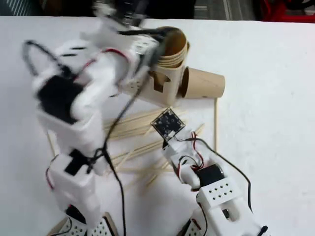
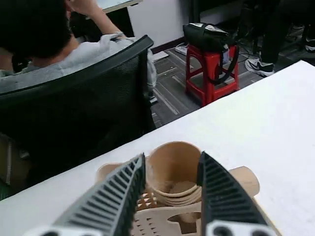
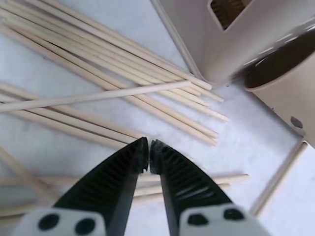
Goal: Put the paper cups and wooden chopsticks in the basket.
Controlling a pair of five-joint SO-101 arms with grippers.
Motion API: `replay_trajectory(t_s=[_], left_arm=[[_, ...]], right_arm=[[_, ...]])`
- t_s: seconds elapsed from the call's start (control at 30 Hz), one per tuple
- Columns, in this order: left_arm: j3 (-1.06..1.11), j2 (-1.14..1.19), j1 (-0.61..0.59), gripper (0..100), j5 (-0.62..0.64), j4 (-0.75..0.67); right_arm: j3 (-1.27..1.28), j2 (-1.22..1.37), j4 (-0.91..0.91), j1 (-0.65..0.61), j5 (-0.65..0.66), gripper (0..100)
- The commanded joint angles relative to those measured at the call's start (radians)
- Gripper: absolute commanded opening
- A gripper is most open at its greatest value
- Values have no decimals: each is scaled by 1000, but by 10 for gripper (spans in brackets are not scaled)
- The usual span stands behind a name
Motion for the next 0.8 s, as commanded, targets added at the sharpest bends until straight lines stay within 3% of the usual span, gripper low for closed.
replay_trajectory(t_s=[0.0,0.27,0.6,0.77], left_arm=[[127,-153,-48,178,11,3],[703,-547,-47,186,-84,-6],[1284,-1017,-62,185,-91,-41],[1625,-1202,-157,186,-91,-129]], right_arm=[[-9,-19,-18,-5,11,25],[-9,-18,-15,-4,11,25],[-9,-16,-16,-2,11,25],[-9,-15,-16,-1,11,25]])
